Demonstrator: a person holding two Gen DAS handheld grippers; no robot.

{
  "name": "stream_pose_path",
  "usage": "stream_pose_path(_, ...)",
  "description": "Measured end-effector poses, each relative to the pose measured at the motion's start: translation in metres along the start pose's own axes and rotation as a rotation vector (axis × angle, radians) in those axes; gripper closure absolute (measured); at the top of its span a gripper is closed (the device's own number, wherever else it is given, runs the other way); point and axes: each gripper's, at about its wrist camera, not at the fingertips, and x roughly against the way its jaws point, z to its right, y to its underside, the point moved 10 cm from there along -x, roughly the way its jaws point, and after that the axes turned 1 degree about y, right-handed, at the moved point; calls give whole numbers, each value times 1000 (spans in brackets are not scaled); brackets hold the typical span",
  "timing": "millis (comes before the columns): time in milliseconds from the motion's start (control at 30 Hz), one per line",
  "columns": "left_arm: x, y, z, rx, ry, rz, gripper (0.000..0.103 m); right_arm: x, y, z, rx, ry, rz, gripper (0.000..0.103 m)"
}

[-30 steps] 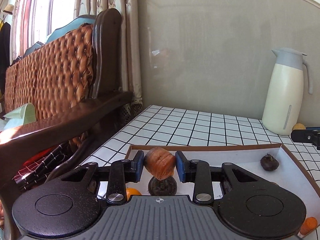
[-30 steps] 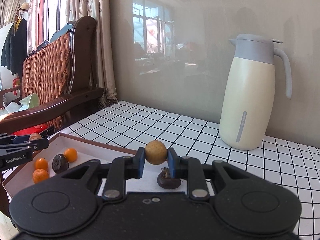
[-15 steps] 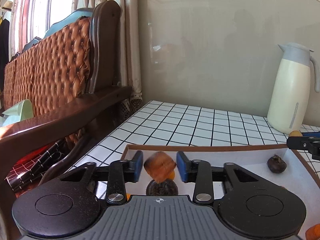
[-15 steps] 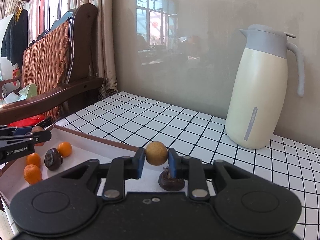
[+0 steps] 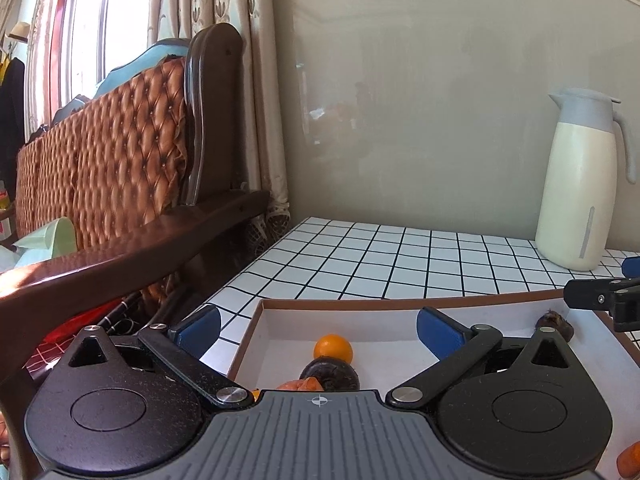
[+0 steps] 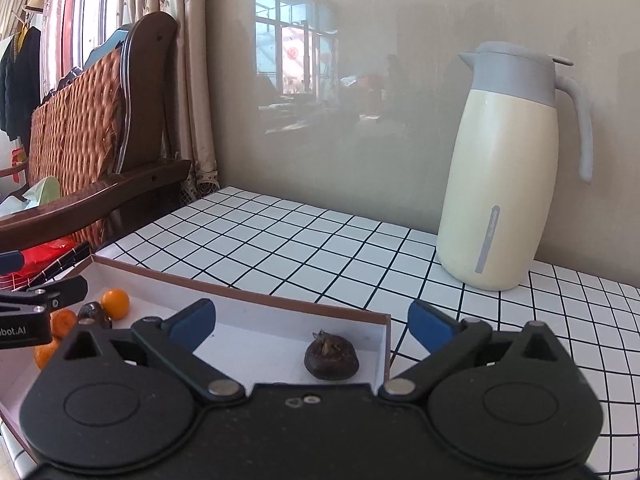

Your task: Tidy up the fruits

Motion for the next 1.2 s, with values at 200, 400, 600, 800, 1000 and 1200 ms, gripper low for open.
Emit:
stream_pose_path(200, 5, -1, 0, 2, 2, 3, 0, 2, 1, 0, 0, -3, -8, 6)
stream_pose_path(400, 18, -5, 5, -6, 12, 16, 0, 13, 0, 0, 3, -11, -1, 6)
stream_pose_path(600, 32, -3, 15, -8, 23, 20, 0, 28, -1, 2, 2, -13, 12, 6)
stream_pose_path(800, 47, -10, 30, -16, 39, 41, 0, 40, 1, 8, 5, -9, 16, 6)
stream_pose_path(1000, 55, -11, 46, -26, 51, 50, 0, 54, 3, 21, -4, 0, 25, 6)
stream_pose_path(1200, 83, -15, 64, -46, 82, 67, 0, 81, 6, 36, -24, 12, 39, 6)
